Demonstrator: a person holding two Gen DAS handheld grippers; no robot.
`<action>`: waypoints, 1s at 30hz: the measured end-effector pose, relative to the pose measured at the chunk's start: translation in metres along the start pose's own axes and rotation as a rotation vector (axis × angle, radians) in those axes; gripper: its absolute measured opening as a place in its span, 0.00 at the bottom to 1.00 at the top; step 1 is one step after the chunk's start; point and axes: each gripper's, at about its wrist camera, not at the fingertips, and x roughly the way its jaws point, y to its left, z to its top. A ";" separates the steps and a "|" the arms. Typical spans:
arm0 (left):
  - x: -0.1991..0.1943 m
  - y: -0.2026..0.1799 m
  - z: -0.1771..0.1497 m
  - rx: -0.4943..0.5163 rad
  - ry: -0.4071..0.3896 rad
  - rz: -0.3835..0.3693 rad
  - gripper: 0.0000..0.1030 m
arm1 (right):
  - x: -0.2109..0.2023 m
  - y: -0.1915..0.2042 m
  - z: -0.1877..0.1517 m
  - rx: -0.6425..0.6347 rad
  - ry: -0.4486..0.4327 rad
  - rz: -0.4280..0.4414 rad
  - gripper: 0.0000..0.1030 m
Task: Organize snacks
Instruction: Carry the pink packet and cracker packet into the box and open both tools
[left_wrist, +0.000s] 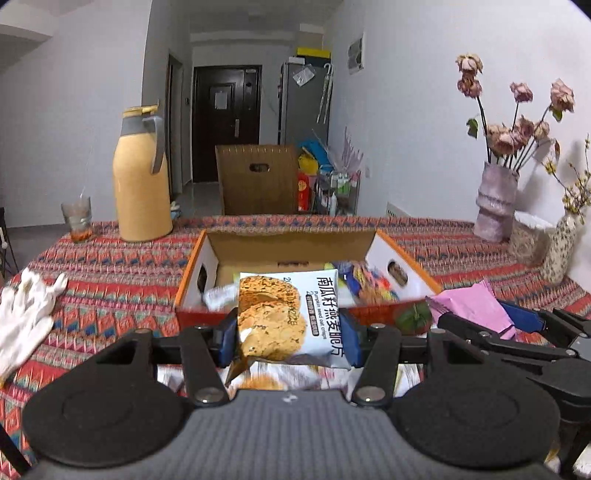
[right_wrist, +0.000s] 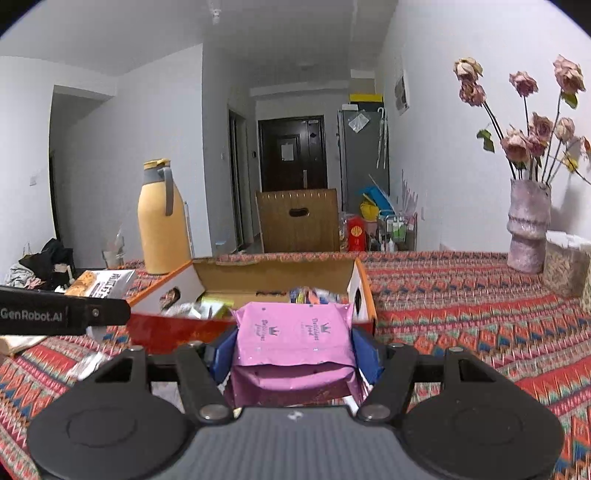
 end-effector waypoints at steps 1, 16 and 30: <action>0.004 0.000 0.005 0.004 -0.008 0.006 0.53 | 0.005 0.000 0.005 -0.003 -0.006 -0.002 0.63; 0.064 0.015 0.054 -0.061 -0.041 0.035 0.53 | 0.082 0.010 0.057 -0.043 -0.042 -0.015 0.63; 0.135 0.035 0.065 -0.119 0.012 0.099 0.53 | 0.160 0.012 0.055 -0.040 0.047 -0.071 0.63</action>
